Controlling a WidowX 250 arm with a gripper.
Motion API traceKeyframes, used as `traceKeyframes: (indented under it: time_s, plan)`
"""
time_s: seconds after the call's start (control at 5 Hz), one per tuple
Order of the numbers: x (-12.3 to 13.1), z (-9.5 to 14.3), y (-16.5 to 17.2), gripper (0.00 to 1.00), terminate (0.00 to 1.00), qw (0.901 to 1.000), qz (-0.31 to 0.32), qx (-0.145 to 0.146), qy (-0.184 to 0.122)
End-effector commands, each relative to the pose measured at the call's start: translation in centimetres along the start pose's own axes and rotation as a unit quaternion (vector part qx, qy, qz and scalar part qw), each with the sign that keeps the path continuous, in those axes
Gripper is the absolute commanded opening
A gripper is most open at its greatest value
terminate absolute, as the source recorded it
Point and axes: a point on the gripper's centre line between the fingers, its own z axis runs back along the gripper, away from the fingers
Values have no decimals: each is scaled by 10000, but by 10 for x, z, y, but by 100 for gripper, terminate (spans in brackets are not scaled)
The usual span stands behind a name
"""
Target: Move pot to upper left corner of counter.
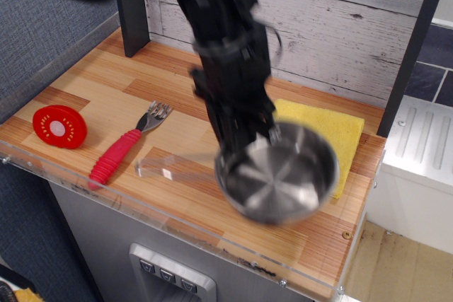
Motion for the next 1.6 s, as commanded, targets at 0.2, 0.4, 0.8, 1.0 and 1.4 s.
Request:
traceKeyframes:
  time_s: [0.2, 0.4, 0.8, 1.0, 1.4]
  plan:
    - [27, 53, 135, 0, 0, 9865, 1100, 1115, -475]
    - [31, 44, 162, 0, 0, 9858, 1166, 1165, -319]
    - [14, 36, 200, 0, 0, 9751, 1680, 1428, -231]
    - [5, 37, 221, 0, 0, 9646, 2138, 1512, -309]
    - [-6, 35, 243, 0, 0, 9554, 2473, 1598, -242]
